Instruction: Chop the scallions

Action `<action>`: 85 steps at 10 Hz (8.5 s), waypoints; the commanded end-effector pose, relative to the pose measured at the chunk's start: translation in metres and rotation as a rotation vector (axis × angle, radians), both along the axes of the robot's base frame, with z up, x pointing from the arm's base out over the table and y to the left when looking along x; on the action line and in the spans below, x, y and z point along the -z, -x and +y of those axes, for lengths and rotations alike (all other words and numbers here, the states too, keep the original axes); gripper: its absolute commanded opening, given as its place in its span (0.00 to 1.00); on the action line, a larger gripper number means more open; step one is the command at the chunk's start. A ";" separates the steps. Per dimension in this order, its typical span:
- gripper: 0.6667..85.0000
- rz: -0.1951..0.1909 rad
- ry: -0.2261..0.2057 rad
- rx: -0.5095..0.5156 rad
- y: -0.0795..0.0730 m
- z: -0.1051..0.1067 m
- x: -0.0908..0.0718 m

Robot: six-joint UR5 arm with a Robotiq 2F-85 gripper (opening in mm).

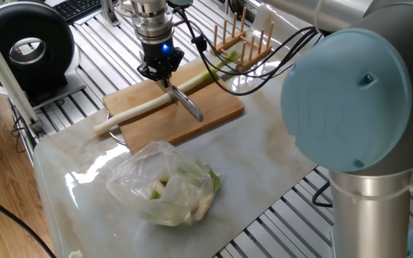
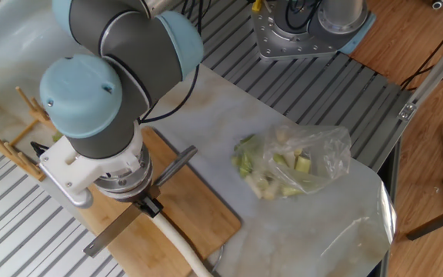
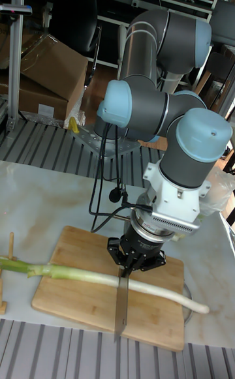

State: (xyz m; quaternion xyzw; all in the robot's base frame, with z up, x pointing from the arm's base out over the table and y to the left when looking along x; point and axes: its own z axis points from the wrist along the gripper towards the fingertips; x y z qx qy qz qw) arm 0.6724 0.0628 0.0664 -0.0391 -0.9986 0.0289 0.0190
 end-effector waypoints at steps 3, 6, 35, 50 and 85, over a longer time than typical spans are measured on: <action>0.01 0.023 -0.024 -0.003 0.007 0.003 0.000; 0.01 0.033 -0.044 -0.006 0.010 0.010 -0.001; 0.01 0.099 -0.059 0.001 0.028 0.002 -0.011; 0.01 0.028 -0.064 0.017 -0.002 -0.004 0.001; 0.01 0.201 -0.070 0.020 0.047 -0.007 -0.003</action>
